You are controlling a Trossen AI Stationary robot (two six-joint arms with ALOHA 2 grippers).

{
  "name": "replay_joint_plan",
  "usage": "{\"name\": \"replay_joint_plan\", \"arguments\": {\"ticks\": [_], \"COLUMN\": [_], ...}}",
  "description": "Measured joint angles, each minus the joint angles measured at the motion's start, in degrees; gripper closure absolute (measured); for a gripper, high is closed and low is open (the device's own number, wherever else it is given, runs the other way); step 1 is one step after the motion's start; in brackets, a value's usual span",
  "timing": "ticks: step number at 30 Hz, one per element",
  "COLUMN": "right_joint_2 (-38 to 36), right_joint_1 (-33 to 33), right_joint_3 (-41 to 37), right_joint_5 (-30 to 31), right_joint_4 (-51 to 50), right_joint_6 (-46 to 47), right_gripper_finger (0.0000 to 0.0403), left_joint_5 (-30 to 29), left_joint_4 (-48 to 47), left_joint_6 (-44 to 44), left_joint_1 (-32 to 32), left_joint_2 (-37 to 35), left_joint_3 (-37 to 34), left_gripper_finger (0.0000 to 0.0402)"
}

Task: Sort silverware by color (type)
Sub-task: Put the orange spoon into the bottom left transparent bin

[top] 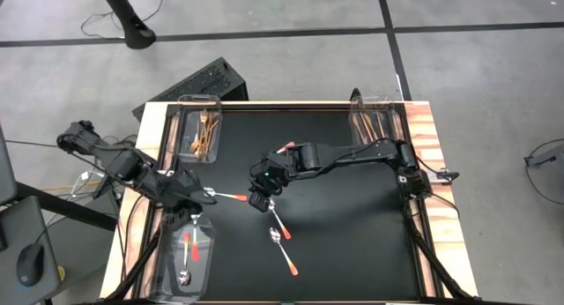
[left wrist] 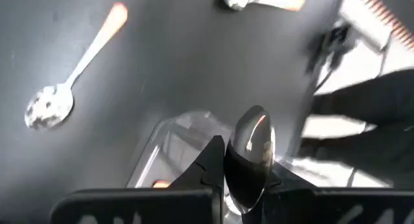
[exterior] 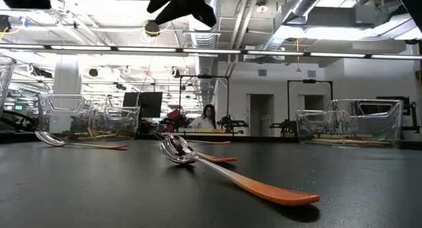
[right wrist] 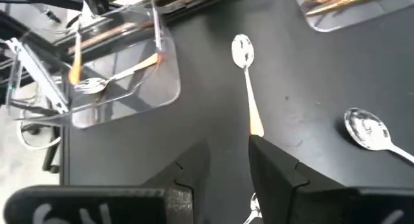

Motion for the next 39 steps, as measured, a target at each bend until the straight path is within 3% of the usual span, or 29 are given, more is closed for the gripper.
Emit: {"name": "replay_joint_plan", "arguments": {"ticks": [5, 9, 14, 21, 30, 39], "right_joint_2": [0.0, 0.0, 0.8, 7.4, 17.6, 20.5], "right_joint_1": [0.7, 1.2, 1.2, 1.6, 3.1, 3.8], "right_joint_3": [-0.3, -0.3, -0.2, -0.3, -0.3, -0.1], "right_joint_5": [1.3, 1.5, 1.6, 1.0, -0.2, -1.5], "right_joint_4": [-1.5, -3.3, -8.2, -18.3, -15.2, -16.2], "right_joint_6": [0.9, 0.7, 1.7, 12.6, 16.3, 18.5], "right_gripper_finger": [0.0274, 0.0273, 0.0273, 0.0273, 0.0273, 0.0276], "left_joint_5": [6.9, 7.5, 7.1, 6.7, -5.6, -16.1], "left_joint_4": [1.1, 8.0, 14.5, 15.2, 15.1, 14.9], "left_joint_6": [-6.5, -13.6, -20.9, -25.7, -24.9, -20.8], "left_joint_1": [-4.8, -8.8, -11.6, -12.2, -12.2, -12.2], "left_joint_2": [2.2, 2.5, 2.3, 2.2, 2.0, 2.1], "left_joint_3": [-7.2, -13.3, -17.0, -16.9, -12.4, -9.9], "left_gripper_finger": [0.0396, 0.0378, 0.0330, 0.0258, 0.0242, 0.0242]}}
